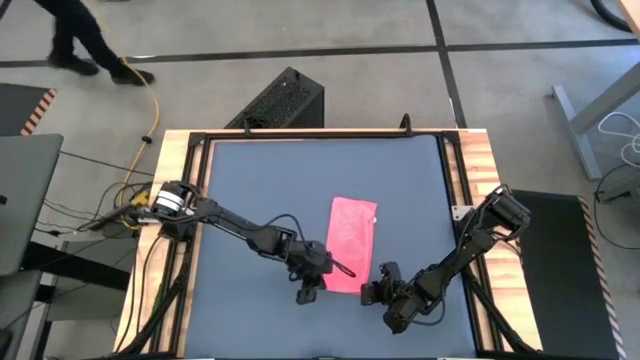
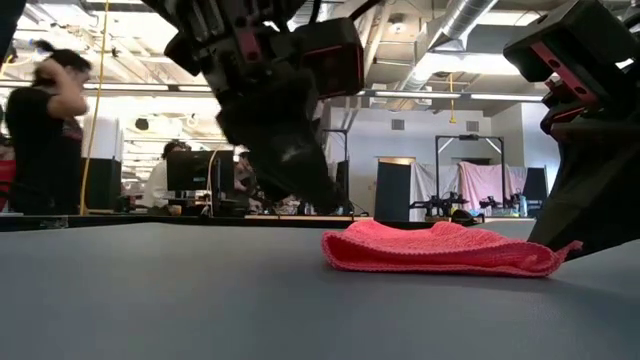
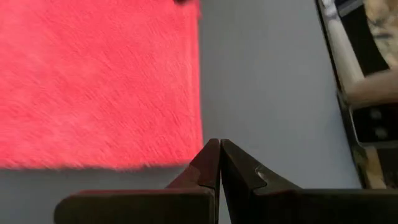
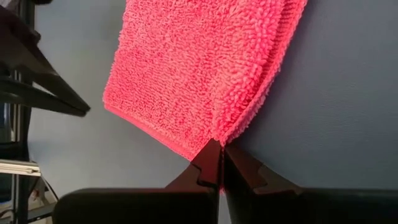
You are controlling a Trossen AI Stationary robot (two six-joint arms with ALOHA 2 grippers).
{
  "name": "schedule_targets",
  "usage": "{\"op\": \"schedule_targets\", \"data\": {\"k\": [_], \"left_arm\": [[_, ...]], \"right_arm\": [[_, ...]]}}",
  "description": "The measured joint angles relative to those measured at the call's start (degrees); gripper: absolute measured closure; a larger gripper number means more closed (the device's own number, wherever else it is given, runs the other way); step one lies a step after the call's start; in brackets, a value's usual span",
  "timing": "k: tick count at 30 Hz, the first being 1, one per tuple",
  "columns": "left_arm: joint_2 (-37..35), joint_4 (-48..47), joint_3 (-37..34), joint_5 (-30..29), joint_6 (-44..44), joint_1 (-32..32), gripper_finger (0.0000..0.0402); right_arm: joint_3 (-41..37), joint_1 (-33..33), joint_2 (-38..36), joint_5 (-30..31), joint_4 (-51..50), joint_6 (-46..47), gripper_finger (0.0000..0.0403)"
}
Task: Roll towel
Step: Roll the pink microfiber towel
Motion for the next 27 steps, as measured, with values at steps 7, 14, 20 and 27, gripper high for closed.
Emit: {"op": "schedule_targets", "data": {"k": [7,14,20,27], "left_arm": [[0.0,0.4,0.1,-3.5,-2.2,0.1,0.0401],[0.0,-0.4,0.1,-2.6,-3.1,0.1,0.0401],[0.0,-2.0,0.1,-3.7,-3.2,0.1,0.0401],[0.5,-2.1,0.1,-5.1,-3.2,0.3,0.0401]], "right_arm": [[0.0,0.0,0.0,0.0,0.2,0.0,0.0367],[0.0,0.0,0.0,0.0,1.2,0.0,0.0367],[0.0,0.2,0.0,0.0,1.3,0.0,0.0367],[0.0,0.1,0.0,0.1,1.6,0.0,0.0367]]}}
